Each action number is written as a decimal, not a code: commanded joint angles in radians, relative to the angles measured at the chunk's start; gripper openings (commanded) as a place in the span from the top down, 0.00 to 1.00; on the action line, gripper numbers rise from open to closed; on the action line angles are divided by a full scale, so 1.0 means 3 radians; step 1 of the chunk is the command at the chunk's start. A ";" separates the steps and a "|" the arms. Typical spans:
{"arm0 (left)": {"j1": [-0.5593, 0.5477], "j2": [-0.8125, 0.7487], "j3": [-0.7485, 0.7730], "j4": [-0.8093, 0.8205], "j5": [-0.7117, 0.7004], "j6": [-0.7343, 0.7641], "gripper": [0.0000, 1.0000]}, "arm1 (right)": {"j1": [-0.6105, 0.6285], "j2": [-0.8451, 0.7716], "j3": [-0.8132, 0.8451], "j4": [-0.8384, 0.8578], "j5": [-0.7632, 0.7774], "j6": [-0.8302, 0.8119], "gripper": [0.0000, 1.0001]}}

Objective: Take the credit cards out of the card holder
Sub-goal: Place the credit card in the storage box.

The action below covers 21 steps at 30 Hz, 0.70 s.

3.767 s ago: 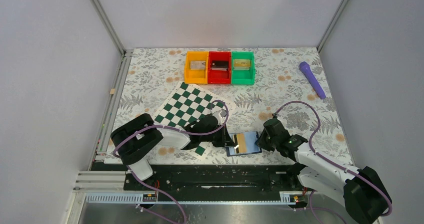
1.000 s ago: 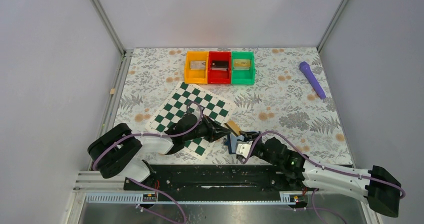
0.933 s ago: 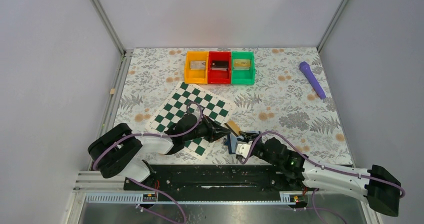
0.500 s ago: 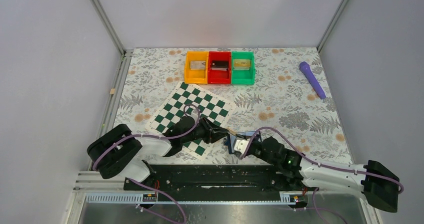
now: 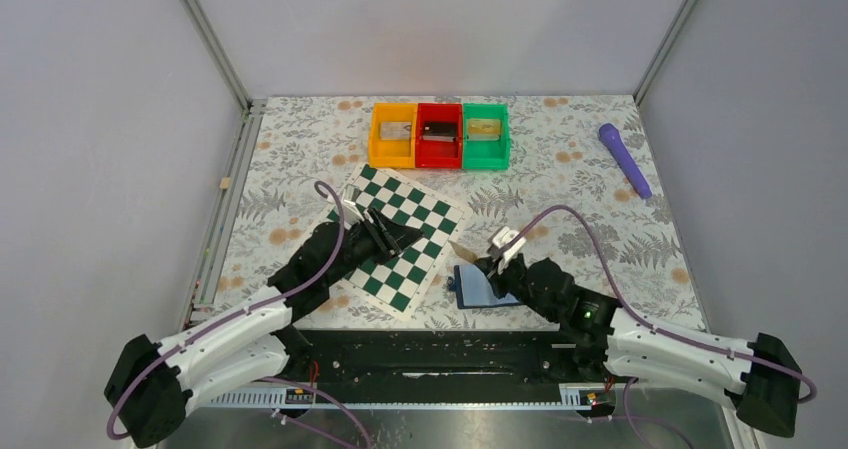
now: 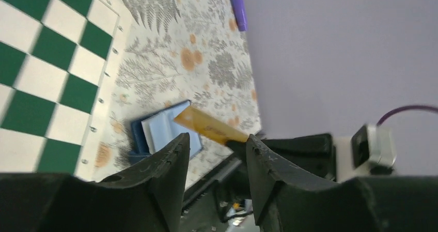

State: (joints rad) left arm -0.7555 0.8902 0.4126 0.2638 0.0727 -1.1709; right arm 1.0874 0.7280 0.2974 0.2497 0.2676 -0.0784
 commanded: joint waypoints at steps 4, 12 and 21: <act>0.0059 -0.0312 0.0416 -0.0981 -0.0109 0.1214 0.54 | -0.0700 -0.0326 0.0534 -0.0795 -0.0426 0.1361 1.00; 0.0069 -0.0240 0.1273 -0.2188 0.0020 0.2031 0.43 | -0.1333 0.0151 0.1453 -0.1670 -0.0512 0.1426 1.00; 0.0064 -0.0442 0.1768 -0.3035 -0.0580 0.2752 0.01 | -0.2408 0.1280 0.2522 -0.1798 -0.1556 0.1403 1.00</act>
State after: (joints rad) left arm -0.7399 0.7841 0.9073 -0.5053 0.0074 -0.4843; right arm 0.4492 0.9947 0.9287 -0.2581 -0.0368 0.3290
